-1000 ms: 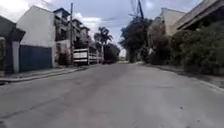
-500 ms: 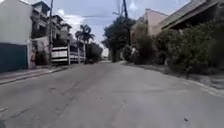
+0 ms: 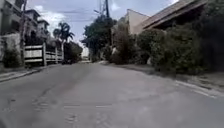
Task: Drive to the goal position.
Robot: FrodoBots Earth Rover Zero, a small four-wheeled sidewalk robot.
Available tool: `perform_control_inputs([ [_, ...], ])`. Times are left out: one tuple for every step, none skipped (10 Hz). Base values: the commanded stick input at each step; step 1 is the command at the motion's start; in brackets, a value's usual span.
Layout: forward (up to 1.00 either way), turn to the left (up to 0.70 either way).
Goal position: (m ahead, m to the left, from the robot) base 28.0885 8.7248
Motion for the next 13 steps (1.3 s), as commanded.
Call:
perform_control_inputs([
  [1.0, 0.38],
  [1.0, 0.4],
  [1.0, 0.32],
  [1.0, 0.15],
  [1.0, 0.0],
  [1.0, 0.0],
  [1.0, 0.0],
  [1.0, 0.0],
  [1.0, 0.0],
  [1.0, 0.0],
  [1.0, 0.0],
  [1.0, 0.0],
  [1.0, 0.0],
])
